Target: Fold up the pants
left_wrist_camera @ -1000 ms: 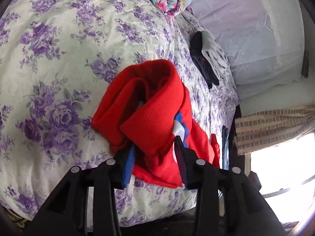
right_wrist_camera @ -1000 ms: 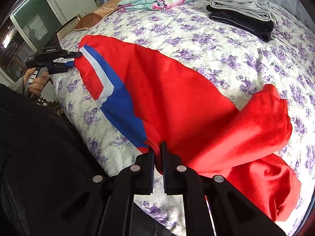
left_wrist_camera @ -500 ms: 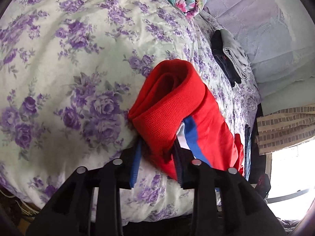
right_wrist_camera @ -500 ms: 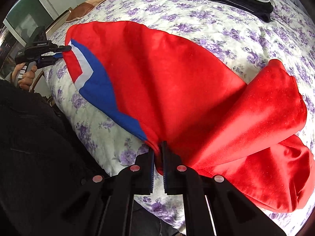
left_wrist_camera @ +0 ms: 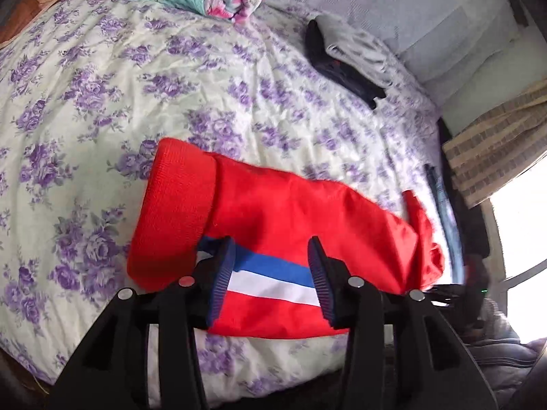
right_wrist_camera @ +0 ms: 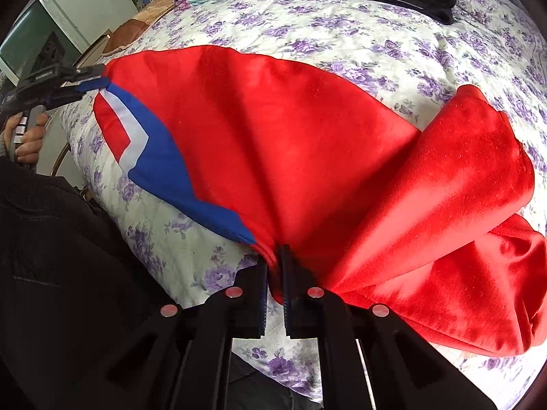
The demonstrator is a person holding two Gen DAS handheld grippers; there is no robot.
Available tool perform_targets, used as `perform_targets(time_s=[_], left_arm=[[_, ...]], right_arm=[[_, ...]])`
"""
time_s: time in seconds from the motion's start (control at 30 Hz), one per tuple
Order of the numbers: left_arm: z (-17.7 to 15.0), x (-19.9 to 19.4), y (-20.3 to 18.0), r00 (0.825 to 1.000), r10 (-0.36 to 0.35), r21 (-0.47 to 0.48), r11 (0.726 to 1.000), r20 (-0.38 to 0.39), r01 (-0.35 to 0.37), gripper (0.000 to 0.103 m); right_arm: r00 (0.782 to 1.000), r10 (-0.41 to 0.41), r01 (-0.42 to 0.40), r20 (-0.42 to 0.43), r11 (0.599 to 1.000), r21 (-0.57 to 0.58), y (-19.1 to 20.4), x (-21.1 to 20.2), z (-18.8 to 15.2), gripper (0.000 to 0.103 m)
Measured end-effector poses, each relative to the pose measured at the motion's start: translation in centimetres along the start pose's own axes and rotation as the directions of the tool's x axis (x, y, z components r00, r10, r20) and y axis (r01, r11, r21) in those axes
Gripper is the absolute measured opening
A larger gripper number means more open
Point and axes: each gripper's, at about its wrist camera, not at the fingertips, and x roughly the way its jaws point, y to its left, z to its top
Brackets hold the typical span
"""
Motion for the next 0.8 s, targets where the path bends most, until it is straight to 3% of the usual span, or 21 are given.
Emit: perform_targets(time_s=[0.07,0.1,0.13,0.2,0.23,0.3,0.37,0.4,0.43,0.47,0.53,0.63,0.77,0.8], left_arm=[[0.1,2.0,1.5,1.000,0.013,-0.028,1.000,-0.013,-0.013,0.031],[0.3,2.4,2.5,1.000,0.002,-0.071,0.997,-0.014,-0.003,0.012],[0.4,2.5,3.7,1.000,-0.002,-0.129,0.992,-0.019,0.000,0.002],[0.2,2.1,5.7,0.993,-0.114,-0.261,0.959,-0.015,0.106,0.002],[0.0,1.7,5.9,0.991,-0.132,-0.296,0.947,-0.010,0.123,0.001],[-0.3,0.4,4.9,0.993,-0.118,-0.268,0.957,0.002,0.114,0.005],[-0.6,-1.0,3.2,0.994,-0.105,-0.208,0.972,0.024,0.107,0.023],[-0.7,-1.5,2.5,0.993,-0.109,-0.187,0.976,0.038,0.114,0.040],[-0.9,-1.9,1.9,0.994,-0.101,-0.170,0.980,0.048,0.107,0.052],[-1.0,-1.9,1.5,0.996,-0.080,-0.151,0.985,0.048,0.086,0.055],[-1.3,-0.9,1.1,0.999,-0.030,-0.134,0.990,0.020,0.032,0.056],[-1.6,-0.2,1.3,1.000,0.007,-0.161,0.987,0.020,-0.003,0.057],[-1.8,0.2,0.3,0.998,0.057,-0.135,0.989,0.028,-0.053,0.066],[-1.9,0.4,-0.1,0.997,0.072,-0.118,0.991,0.024,-0.068,0.070]], right_arm=[[1.000,0.006,-0.006,-0.002,1.000,0.006,-0.1,0.0,-0.1,0.007],[1.000,0.013,-0.013,-0.004,1.000,0.015,-0.3,-0.1,-0.1,0.009],[1.000,0.022,-0.022,-0.006,0.999,0.027,-0.4,-0.1,-0.2,0.009],[0.999,0.049,-0.049,-0.007,0.997,0.059,-0.6,-0.7,-0.2,0.013],[0.997,0.073,-0.073,0.001,0.994,0.084,-0.7,-1.3,0.0,0.015],[0.991,0.118,-0.125,0.065,0.984,0.128,-1.1,-3.5,0.7,0.032],[0.976,0.131,-0.160,0.171,0.972,0.170,-1.8,-6.0,1.8,0.043],[0.969,0.120,-0.164,0.215,0.966,0.201,-2.5,-6.9,2.5,0.047],[0.965,0.077,-0.140,0.252,0.960,0.242,-3.3,-7.5,3.4,0.049],[0.962,-0.006,-0.081,0.275,0.949,0.304,-4.4,-7.8,4.3,0.056],[0.950,-0.209,0.091,0.234,0.896,0.434,-6.5,-7.0,6.2,0.058],[0.894,-0.428,0.303,0.133,0.795,0.525,-8.8,-4.6,8.6,0.058],[0.854,-0.521,0.459,0.022,0.771,0.441,-9.0,-0.8,9.9,0.058],[0.833,-0.553,0.510,-0.004,0.766,0.392,-8.5,0.0,9.7,0.058]])
